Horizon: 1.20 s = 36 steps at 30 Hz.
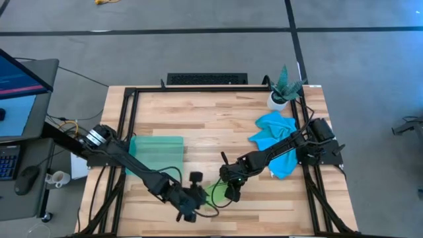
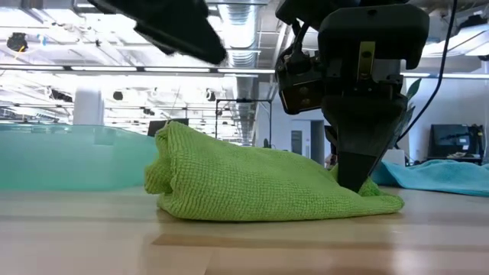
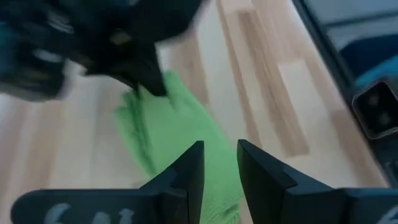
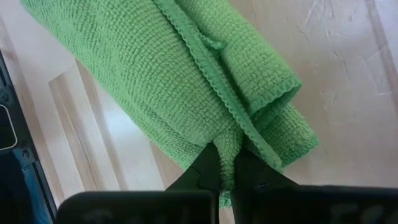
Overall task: Roll microfiber towels into tight, uniform cylinder then place into a basket
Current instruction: Roll the green towel
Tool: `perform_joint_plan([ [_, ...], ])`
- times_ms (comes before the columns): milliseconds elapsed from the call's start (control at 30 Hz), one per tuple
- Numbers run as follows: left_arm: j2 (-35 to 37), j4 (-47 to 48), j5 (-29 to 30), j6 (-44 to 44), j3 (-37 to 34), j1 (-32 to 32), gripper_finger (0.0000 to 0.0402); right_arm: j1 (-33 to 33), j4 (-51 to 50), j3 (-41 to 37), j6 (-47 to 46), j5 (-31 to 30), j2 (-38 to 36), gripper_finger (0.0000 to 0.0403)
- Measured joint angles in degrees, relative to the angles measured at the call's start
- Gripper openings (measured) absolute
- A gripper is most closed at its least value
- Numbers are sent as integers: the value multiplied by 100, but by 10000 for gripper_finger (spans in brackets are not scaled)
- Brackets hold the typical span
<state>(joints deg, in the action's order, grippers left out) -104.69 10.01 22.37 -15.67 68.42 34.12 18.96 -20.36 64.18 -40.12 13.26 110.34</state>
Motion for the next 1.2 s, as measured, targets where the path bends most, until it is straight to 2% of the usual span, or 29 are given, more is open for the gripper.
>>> perform_joint_plan([
  [167, -568, -333, -288, 255, -7, -120, 88, 0, 6, 0, 4, -4, 0, 37],
  [433, -849, 101, -470, -655, -5, -343, 88, 0, 15, 2, 7, -7, 0, 38],
  [667, -1123, -46, -1113, -1044, 26, -437, 88, -2, 27, 2, 9, -16, -2, 38],
  [1000, -1131, 36, -1156, -1152, 15, -460, 91, -24, 112, -4, 253, -15, -2, 38],
  [1200, -1141, 30, -1137, -1441, 15, -456, 130, -24, 155, -5, 315, -19, -2, 38],
])
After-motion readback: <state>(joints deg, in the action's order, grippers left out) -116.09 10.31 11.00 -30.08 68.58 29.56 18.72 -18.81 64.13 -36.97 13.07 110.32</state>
